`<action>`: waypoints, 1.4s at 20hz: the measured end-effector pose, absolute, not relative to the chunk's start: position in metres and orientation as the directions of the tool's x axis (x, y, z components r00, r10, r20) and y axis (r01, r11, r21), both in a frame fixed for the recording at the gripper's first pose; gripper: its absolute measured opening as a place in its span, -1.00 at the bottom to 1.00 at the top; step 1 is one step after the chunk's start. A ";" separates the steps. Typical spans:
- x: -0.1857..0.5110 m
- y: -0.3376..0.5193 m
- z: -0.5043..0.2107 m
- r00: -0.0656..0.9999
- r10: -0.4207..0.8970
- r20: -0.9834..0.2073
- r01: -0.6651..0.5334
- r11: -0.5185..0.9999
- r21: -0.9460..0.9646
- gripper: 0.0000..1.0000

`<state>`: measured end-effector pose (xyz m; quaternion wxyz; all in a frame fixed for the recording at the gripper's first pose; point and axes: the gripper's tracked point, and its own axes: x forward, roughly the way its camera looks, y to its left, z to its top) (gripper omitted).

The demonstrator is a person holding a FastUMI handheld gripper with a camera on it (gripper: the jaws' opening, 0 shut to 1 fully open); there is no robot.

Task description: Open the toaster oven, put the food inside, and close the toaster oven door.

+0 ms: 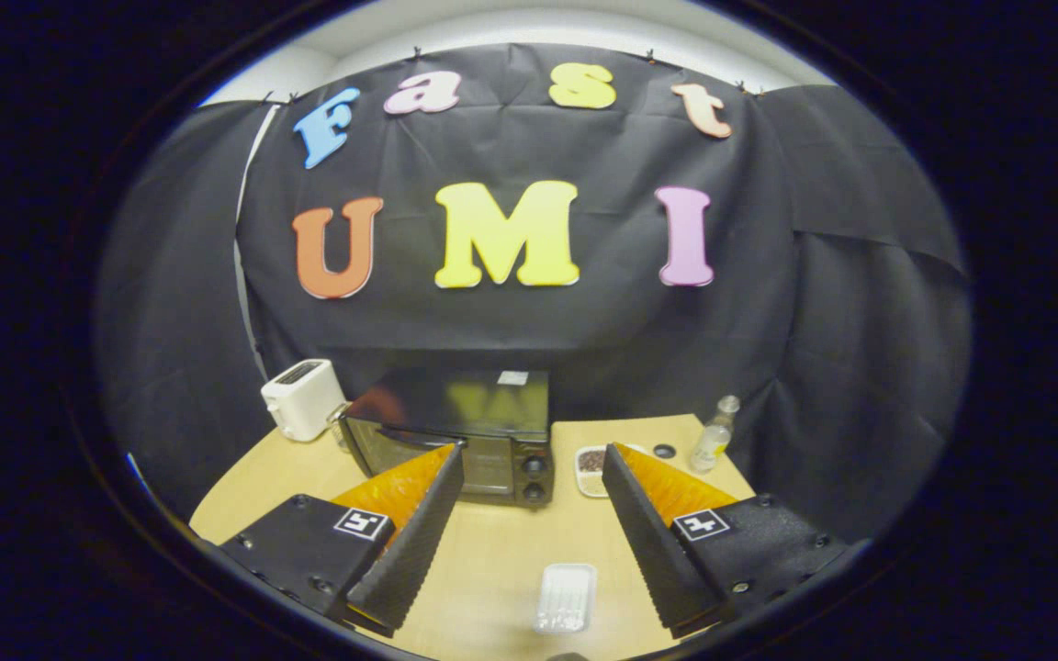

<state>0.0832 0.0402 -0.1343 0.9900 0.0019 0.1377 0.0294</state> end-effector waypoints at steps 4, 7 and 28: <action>0.049 -0.017 -0.080 0.984 -0.006 -0.175 0.005 1.000 -0.001 0.95; 0.025 -0.056 -0.048 0.993 -0.038 -0.115 0.038 0.999 -0.008 0.95; 0.003 -0.145 -0.046 0.995 0.094 -0.017 -0.094 0.995 0.025 0.95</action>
